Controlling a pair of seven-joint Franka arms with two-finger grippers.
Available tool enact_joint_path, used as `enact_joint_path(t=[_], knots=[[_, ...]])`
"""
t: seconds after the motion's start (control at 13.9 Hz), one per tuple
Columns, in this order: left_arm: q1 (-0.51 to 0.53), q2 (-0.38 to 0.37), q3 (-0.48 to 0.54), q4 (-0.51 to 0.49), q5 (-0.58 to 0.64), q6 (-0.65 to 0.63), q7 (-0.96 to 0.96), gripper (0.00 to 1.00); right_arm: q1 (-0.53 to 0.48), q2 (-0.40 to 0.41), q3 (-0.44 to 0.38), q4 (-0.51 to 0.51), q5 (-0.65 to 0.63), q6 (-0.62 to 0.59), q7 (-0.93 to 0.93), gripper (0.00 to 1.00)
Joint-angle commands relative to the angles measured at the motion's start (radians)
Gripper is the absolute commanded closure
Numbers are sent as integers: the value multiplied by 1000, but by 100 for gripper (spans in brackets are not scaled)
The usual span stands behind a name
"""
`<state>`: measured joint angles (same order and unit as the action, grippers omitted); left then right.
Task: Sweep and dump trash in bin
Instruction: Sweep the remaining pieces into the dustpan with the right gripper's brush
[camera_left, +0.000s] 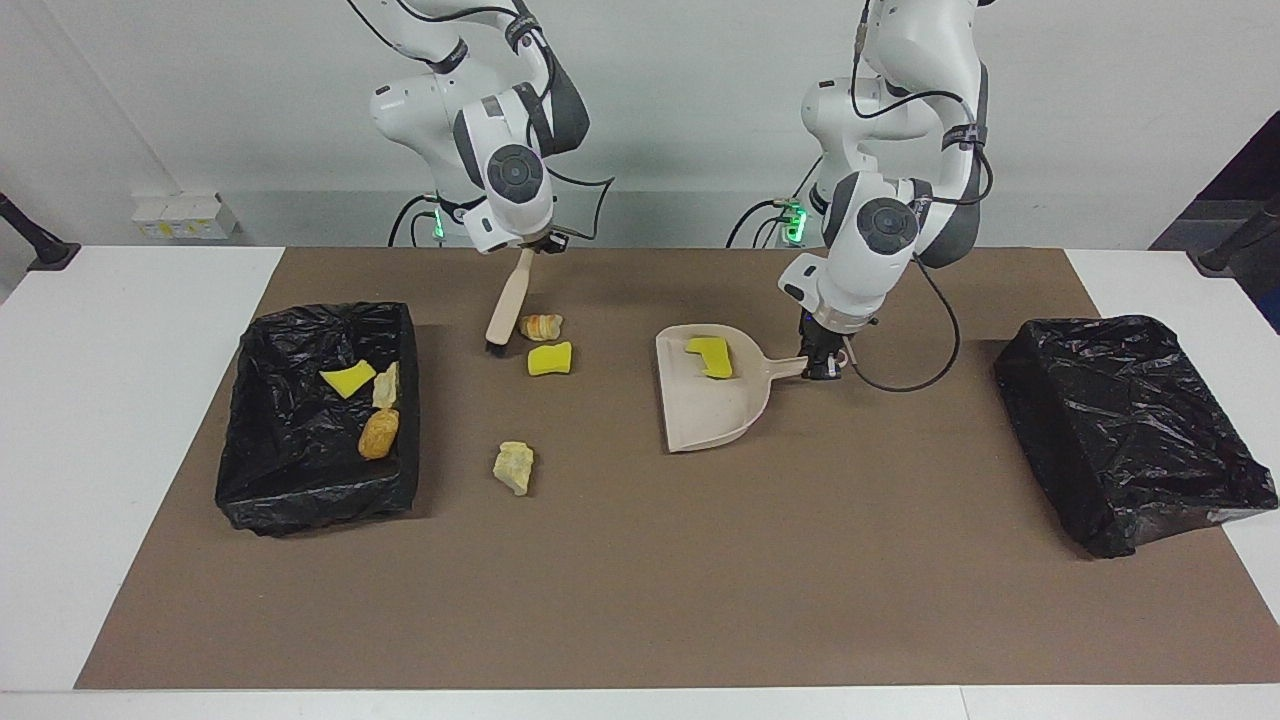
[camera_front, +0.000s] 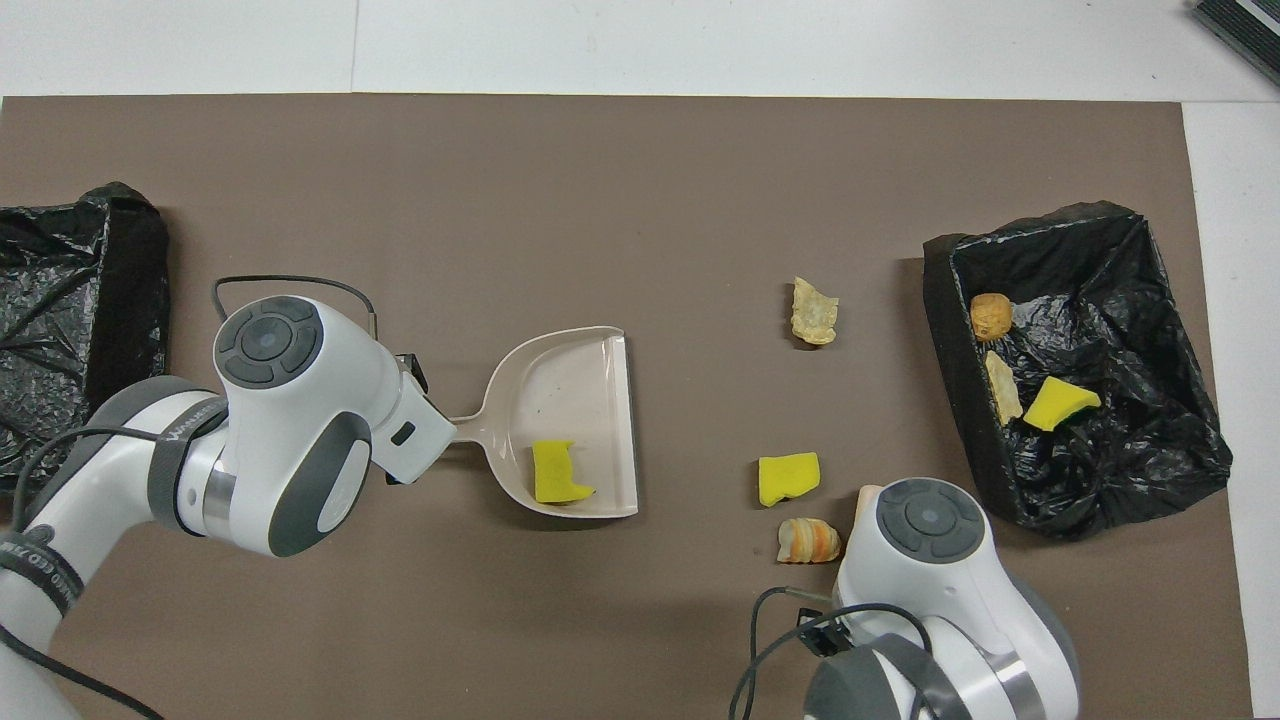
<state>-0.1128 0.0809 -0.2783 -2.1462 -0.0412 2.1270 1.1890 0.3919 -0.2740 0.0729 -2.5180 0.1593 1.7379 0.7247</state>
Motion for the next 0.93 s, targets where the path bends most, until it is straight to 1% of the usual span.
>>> enact_joint_path(t=[0.0, 0.14, 0.22, 0.36, 0.43, 0.5, 0.72, 0.86], knots=[[-15, -44, 7, -41, -8, 16, -15, 100, -18, -89, 10, -97, 31, 106, 51, 100], [-21, -46, 7, -44, -8, 14, -20, 100, -5, -85, 11, -97, 113, 152, 70, 100], [-21, -47, 7, -44, -8, 13, -22, 100, 11, -70, 16, -96, 124, 190, 105, 100], [-34, -49, 8, -43, -2, 7, -22, 100, 83, -10, 16, -90, 152, 291, 163, 100], [-36, -49, 10, -41, 9, 4, -22, 100, 111, 8, 16, -70, 167, 316, 198, 100], [-36, -49, 8, -41, 35, 1, -26, 100, 116, 36, 16, -30, 175, 316, 217, 100], [-51, -52, 8, -38, 56, -24, -52, 100, 116, 113, 16, 69, 204, 319, 219, 100], [-77, -52, 5, -23, 159, -56, -138, 100, 117, 195, 21, 157, 206, 318, 225, 100]])
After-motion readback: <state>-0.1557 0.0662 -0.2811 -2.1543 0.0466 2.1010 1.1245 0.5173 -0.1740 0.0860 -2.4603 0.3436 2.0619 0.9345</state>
